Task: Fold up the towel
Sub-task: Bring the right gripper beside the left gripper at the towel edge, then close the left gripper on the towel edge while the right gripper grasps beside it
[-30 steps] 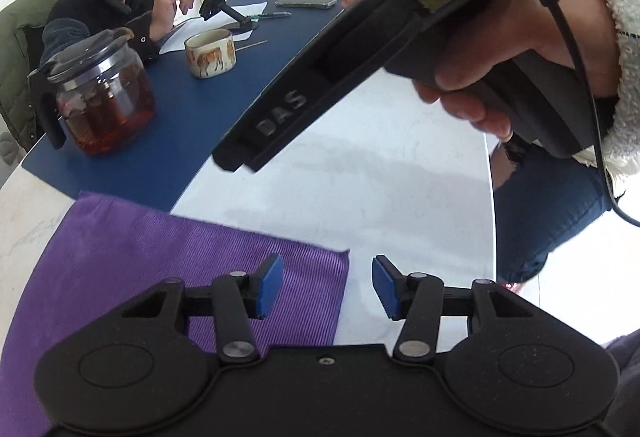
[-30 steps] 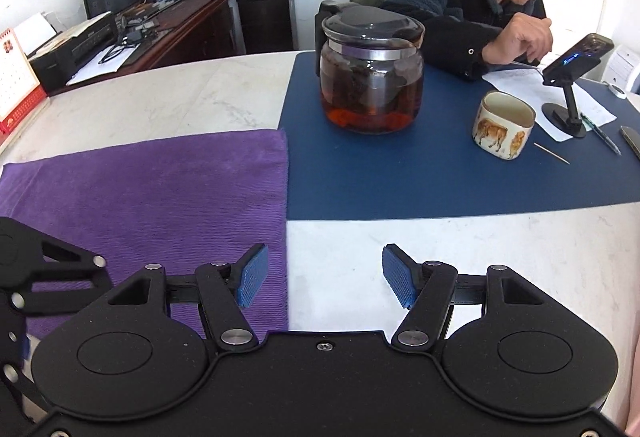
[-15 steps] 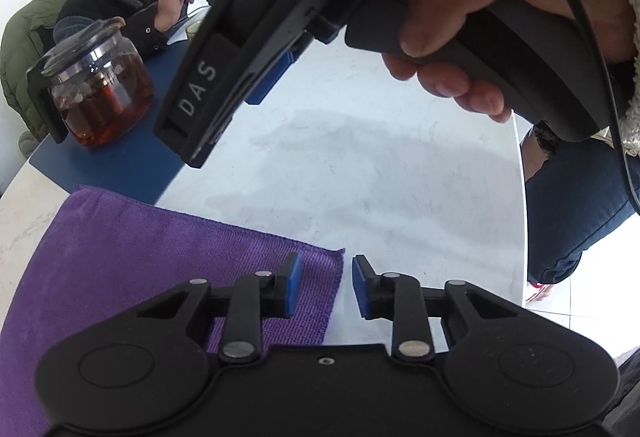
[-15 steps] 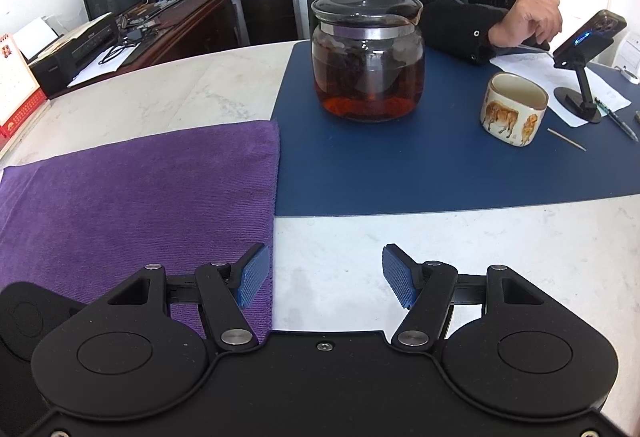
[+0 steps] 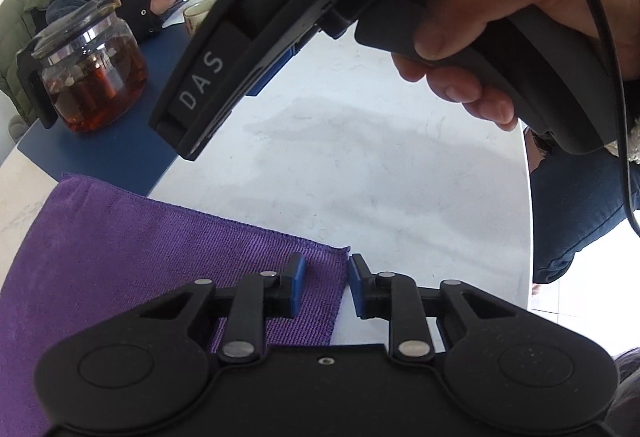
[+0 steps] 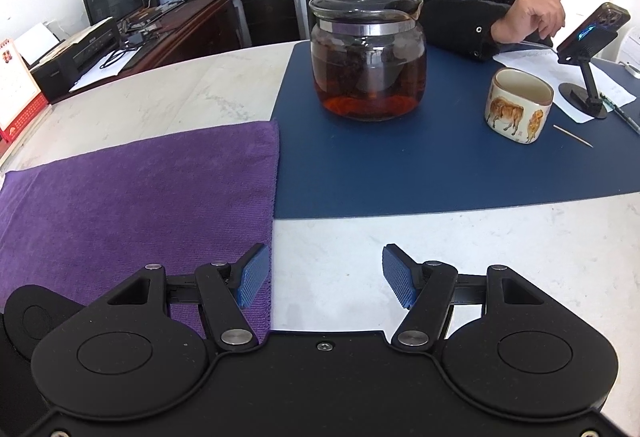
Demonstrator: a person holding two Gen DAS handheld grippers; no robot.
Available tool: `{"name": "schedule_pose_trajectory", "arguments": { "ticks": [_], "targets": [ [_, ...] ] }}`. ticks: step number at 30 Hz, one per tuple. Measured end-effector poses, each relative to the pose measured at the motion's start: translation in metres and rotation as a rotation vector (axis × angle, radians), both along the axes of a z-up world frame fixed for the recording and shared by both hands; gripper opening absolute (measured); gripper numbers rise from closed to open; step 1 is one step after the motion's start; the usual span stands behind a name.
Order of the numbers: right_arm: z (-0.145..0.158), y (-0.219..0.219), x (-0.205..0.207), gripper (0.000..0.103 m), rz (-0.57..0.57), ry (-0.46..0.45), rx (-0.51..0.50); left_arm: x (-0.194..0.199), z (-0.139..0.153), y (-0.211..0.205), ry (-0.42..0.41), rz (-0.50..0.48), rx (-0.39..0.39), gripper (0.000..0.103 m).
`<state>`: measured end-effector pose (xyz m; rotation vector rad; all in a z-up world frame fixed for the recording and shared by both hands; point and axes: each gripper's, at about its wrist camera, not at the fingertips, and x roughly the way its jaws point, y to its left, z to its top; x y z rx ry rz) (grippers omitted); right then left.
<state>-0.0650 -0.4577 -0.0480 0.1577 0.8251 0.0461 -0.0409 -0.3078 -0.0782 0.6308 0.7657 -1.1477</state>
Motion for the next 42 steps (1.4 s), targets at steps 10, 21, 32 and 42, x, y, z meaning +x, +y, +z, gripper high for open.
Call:
{"name": "schedule_pose_trajectory", "arguments": {
  "ticks": [10, 21, 32, 42],
  "targets": [
    [-0.002, 0.002, 0.014, 0.063, 0.03, 0.002, -0.005, 0.016, 0.003, 0.009, 0.087, 0.036, -0.016, 0.004],
    [-0.008, 0.013, 0.055, 0.062, 0.116, -0.017, 0.047, 0.031, 0.015, 0.028, 0.158, 0.08, -0.055, 0.004],
    [-0.018, 0.045, 0.142, 0.061, 0.268, -0.058, -0.019, 0.037, 0.021, 0.035, 0.202, 0.079, -0.085, 0.004],
    [-0.032, 0.052, 0.165, 0.052, 0.296, -0.003, -0.068, 0.046, 0.023, 0.037, 0.227, 0.069, -0.099, 0.004]
  ]
}}
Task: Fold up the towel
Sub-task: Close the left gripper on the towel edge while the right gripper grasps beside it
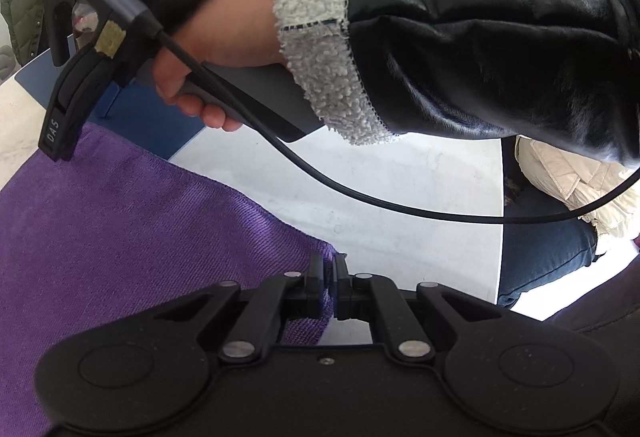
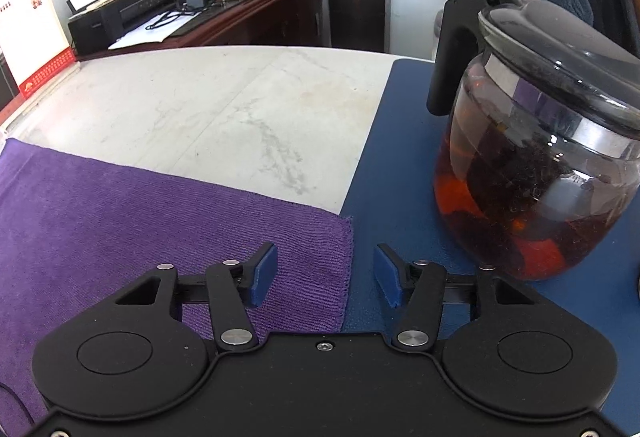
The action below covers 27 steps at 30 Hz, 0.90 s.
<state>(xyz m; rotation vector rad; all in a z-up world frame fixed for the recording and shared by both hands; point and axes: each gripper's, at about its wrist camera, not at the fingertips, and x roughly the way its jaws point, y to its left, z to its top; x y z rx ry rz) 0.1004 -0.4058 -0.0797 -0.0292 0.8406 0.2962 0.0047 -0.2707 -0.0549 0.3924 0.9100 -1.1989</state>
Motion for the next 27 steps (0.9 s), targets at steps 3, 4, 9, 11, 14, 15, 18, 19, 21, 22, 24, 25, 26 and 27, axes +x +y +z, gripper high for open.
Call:
{"name": "schedule_pose_trajectory", "arguments": {
  "ticks": [3, 4, 9, 11, 14, 15, 18, 19, 21, 22, 24, 25, 26, 27],
  "targets": [
    [-0.002, 0.003, -0.003, 0.052, 0.032, -0.009, -0.027, -0.003, -0.002, 0.003, 0.006, -0.005, -0.002, 0.004],
    [-0.002, 0.004, -0.003, 0.052, 0.04, -0.012, -0.034, -0.007, -0.003, 0.004, 0.007, -0.007, -0.002, 0.004],
    [-0.001, 0.01, -0.004, 0.038, 0.086, -0.022, -0.065, -0.009, -0.005, 0.005, 0.021, -0.002, -0.007, 0.004],
    [0.0, 0.012, -0.002, 0.033, 0.094, -0.023, -0.071, -0.008, -0.005, 0.006, 0.023, 0.003, -0.009, 0.004],
    [0.002, 0.013, 0.0, 0.017, 0.098, -0.023, -0.071, -0.007, -0.006, 0.008, 0.032, 0.012, -0.015, 0.004],
    [0.002, 0.014, 0.001, 0.012, 0.1, -0.022, -0.069, -0.006, -0.007, 0.009, 0.039, 0.016, -0.021, 0.004],
    [0.003, 0.013, 0.002, 0.006, 0.097, -0.014, -0.045, 0.0, -0.011, 0.012, 0.061, 0.03, -0.045, 0.004],
    [0.004, 0.012, 0.003, 0.005, 0.092, -0.01, -0.033, 0.004, -0.014, 0.013, 0.068, 0.039, -0.054, 0.004],
    [0.005, 0.009, 0.003, 0.005, 0.078, -0.006, 0.0, 0.006, -0.014, 0.016, 0.073, 0.051, -0.07, 0.004],
    [0.006, 0.007, 0.003, 0.005, 0.069, -0.008, 0.017, 0.007, -0.013, 0.018, 0.074, 0.053, -0.08, 0.004],
    [0.009, 0.004, 0.003, 0.005, 0.058, -0.012, 0.042, 0.007, -0.01, 0.023, 0.077, 0.057, -0.103, 0.004],
    [0.011, 0.002, 0.002, 0.005, 0.052, -0.015, 0.054, 0.007, -0.009, 0.024, 0.076, 0.058, -0.108, 0.004],
    [0.012, 0.001, 0.001, 0.005, 0.049, -0.018, 0.062, 0.006, -0.008, 0.027, 0.075, 0.06, -0.113, 0.004],
    [0.013, 0.001, 0.0, 0.005, 0.047, -0.02, 0.065, 0.005, -0.006, 0.03, 0.073, 0.062, -0.119, 0.004]
  ]
}}
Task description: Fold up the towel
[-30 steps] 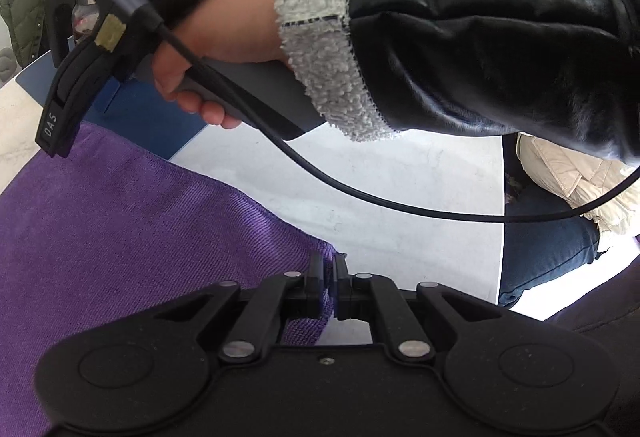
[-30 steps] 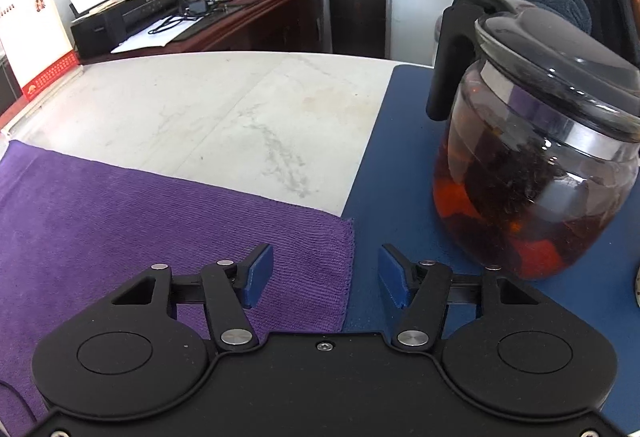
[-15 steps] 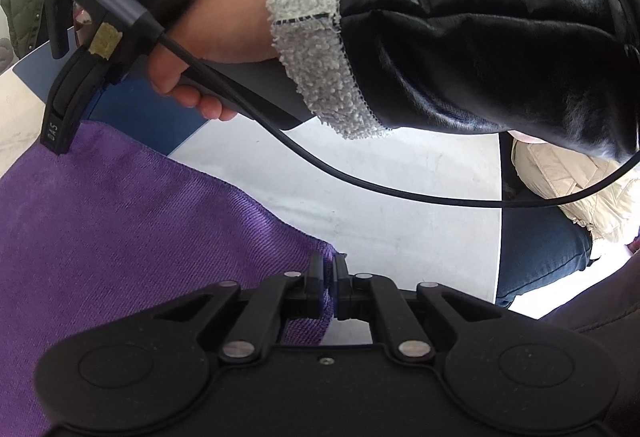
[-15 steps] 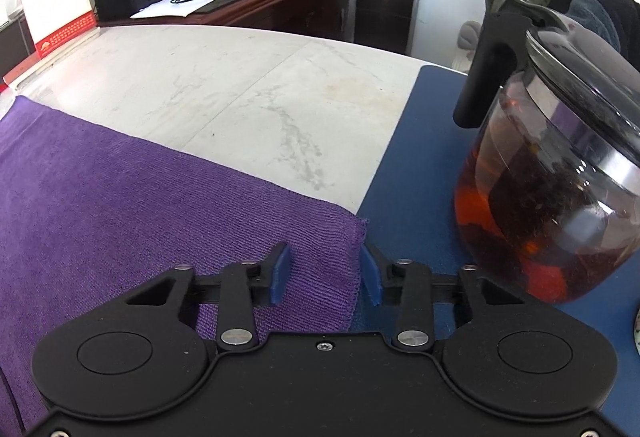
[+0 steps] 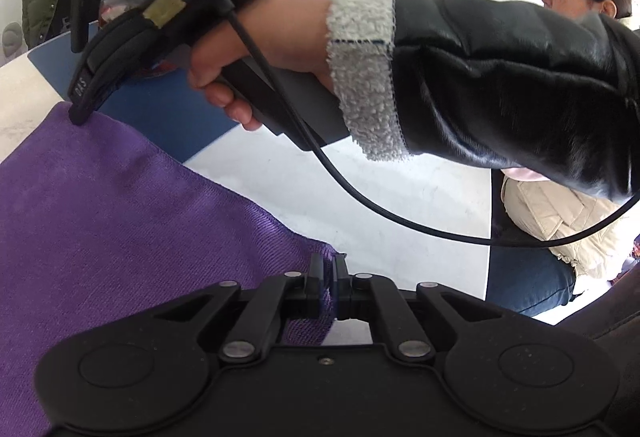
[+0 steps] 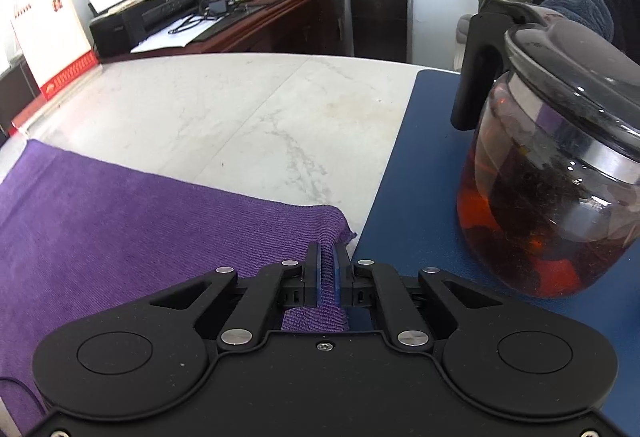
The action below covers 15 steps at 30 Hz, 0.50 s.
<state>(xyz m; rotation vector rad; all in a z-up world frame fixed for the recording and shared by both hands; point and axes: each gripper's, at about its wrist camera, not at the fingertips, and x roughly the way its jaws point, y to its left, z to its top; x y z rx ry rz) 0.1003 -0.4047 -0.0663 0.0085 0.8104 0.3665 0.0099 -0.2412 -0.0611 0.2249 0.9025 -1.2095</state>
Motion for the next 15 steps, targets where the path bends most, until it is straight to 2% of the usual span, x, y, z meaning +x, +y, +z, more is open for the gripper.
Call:
{"name": "schedule_pose_trajectory", "arguments": {
  "ticks": [11, 15],
  "targets": [
    [0.015, 0.001, -0.012, 0.005, -0.017, -0.04, 0.054, -0.014, 0.016, 0.035, -0.01, 0.092, -0.055, 0.003],
    [0.02, 0.004, -0.016, 0.005, -0.02, -0.046, 0.072, -0.018, 0.027, 0.055, 0.02, 0.15, -0.097, 0.003]
  ]
}}
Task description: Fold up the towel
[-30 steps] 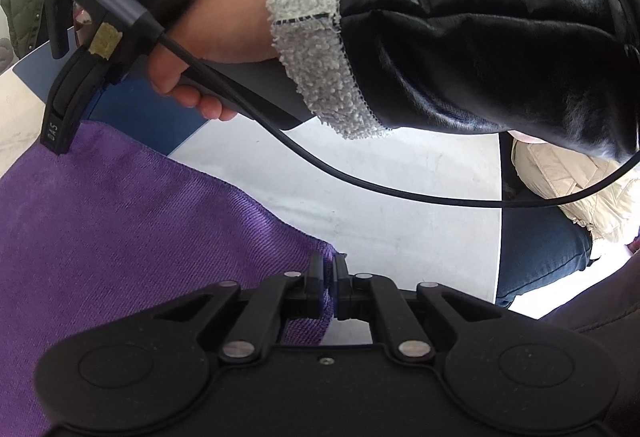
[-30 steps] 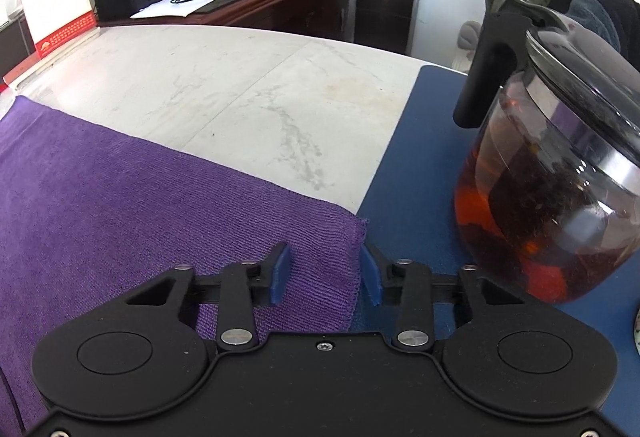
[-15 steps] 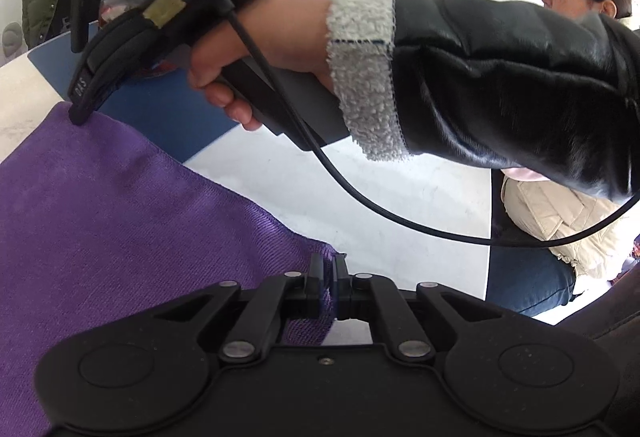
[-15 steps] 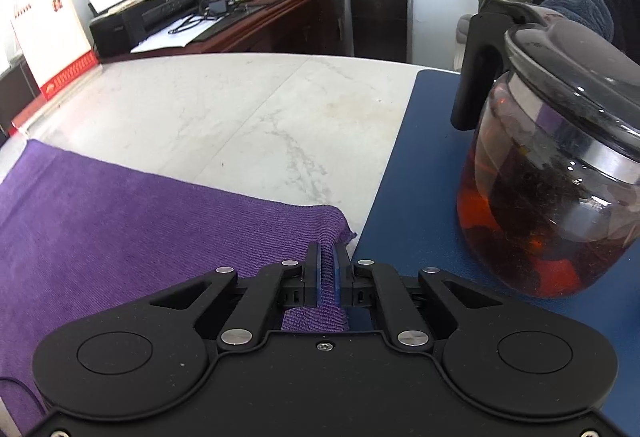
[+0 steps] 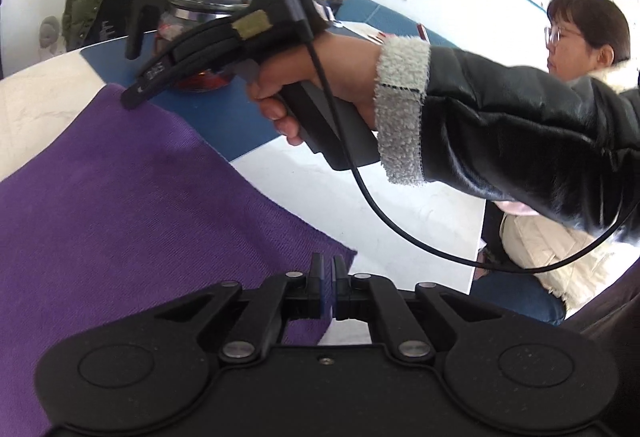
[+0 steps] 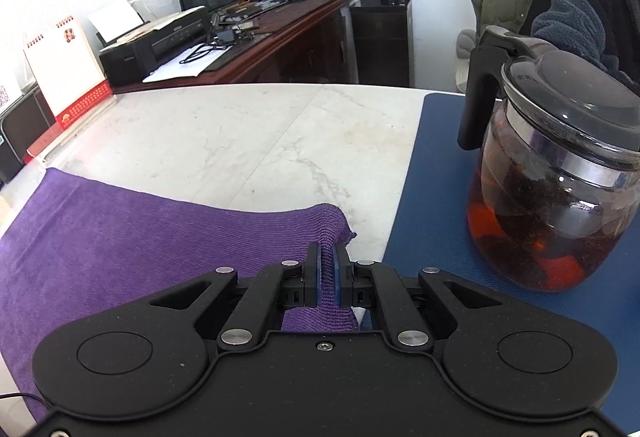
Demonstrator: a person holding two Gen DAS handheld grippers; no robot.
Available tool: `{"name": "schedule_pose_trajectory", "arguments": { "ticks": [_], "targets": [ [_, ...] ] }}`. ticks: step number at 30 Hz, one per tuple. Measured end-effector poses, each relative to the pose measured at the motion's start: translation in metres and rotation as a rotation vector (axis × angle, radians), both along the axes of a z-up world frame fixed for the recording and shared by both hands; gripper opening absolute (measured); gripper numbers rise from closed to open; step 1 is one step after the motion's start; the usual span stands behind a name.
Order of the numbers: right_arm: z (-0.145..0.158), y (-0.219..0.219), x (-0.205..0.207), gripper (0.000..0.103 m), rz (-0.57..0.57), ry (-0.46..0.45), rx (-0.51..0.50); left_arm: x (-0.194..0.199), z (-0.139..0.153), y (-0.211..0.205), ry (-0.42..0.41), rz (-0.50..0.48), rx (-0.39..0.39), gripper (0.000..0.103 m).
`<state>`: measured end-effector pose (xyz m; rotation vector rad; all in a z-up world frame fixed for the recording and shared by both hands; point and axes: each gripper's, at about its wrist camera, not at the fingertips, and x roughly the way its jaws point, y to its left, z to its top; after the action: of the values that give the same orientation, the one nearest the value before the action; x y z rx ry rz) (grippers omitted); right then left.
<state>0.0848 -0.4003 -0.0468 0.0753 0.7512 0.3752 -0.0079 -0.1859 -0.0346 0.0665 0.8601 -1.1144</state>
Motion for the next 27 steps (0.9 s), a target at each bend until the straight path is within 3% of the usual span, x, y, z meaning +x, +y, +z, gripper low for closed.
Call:
{"name": "schedule_pose_trajectory", "arguments": {
  "ticks": [7, 13, 18, 27],
  "targets": [
    [0.008, 0.011, -0.005, 0.005, 0.004, -0.015, 0.003, -0.006, 0.002, 0.02, 0.012, 0.065, -0.027, 0.003],
    [0.008, 0.018, -0.006, 0.005, 0.014, -0.001, -0.03, -0.016, -0.005, -0.012, -0.085, -0.072, 0.04, 0.006],
    [0.006, 0.016, -0.009, 0.005, 0.027, 0.018, -0.052, -0.022, -0.015, -0.051, -0.188, -0.196, 0.126, 0.019],
    [-0.001, 0.007, -0.007, 0.005, 0.046, 0.043, -0.063, -0.022, -0.029, -0.102, -0.276, -0.302, 0.219, 0.029]
  ]
}}
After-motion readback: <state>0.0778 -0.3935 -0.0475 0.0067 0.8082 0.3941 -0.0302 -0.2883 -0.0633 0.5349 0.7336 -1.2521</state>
